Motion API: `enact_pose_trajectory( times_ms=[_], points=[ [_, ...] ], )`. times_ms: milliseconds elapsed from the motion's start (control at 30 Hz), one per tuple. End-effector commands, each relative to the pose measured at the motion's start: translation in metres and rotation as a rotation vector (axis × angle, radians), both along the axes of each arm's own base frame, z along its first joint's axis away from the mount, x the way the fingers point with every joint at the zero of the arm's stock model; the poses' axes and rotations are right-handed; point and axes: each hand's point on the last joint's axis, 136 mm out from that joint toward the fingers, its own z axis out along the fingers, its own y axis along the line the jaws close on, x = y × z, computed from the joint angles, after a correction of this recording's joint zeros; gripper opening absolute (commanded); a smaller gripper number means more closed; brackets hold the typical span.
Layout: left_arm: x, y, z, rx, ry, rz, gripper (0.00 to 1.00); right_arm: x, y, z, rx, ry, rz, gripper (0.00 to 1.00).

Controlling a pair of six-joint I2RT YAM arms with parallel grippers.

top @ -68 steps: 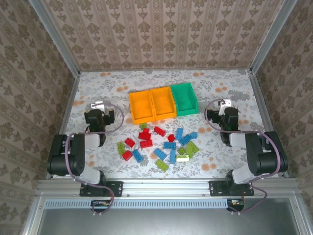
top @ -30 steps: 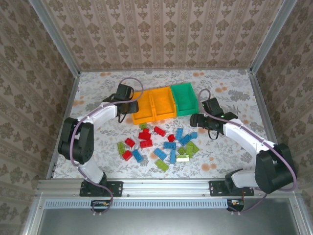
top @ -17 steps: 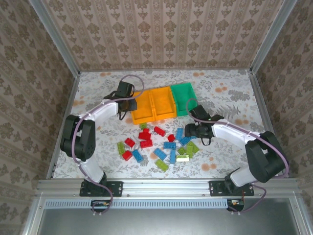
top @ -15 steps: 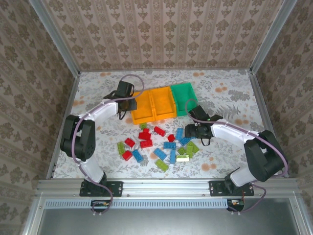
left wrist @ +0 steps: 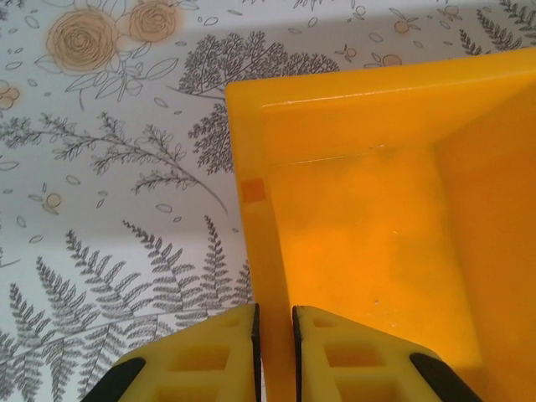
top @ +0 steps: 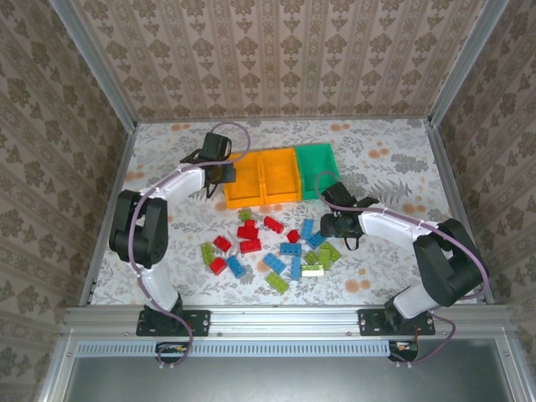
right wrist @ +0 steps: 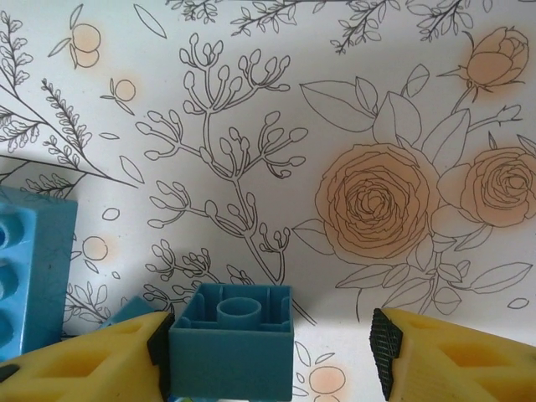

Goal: Sort the legos into containers by color

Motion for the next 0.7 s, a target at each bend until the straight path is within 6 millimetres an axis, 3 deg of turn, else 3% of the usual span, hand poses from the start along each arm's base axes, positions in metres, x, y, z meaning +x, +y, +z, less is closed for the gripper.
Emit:
enact_pose_trajectory(
  times_ms=[0, 167, 367, 667],
  points=[
    [0.011, -0.009, 0.001, -0.019, 0.001, -0.043, 0.17, -0.003, -0.003, -0.009, -0.042, 0.023, 0.022, 0.64],
    [0.008, -0.011, 0.003, -0.043, 0.000, -0.041, 0.20, -0.002, -0.002, -0.012, -0.045, 0.027, 0.024, 0.57],
    [-0.008, -0.001, 0.012, -0.055, -0.023, -0.002, 0.27, -0.001, -0.003, -0.010, -0.049, 0.014, 0.020, 0.45],
    [-0.034, 0.010, 0.025, -0.050, -0.053, 0.040, 0.48, 0.005, 0.000, 0.019, -0.026, -0.056, 0.012, 0.34]
  ],
)
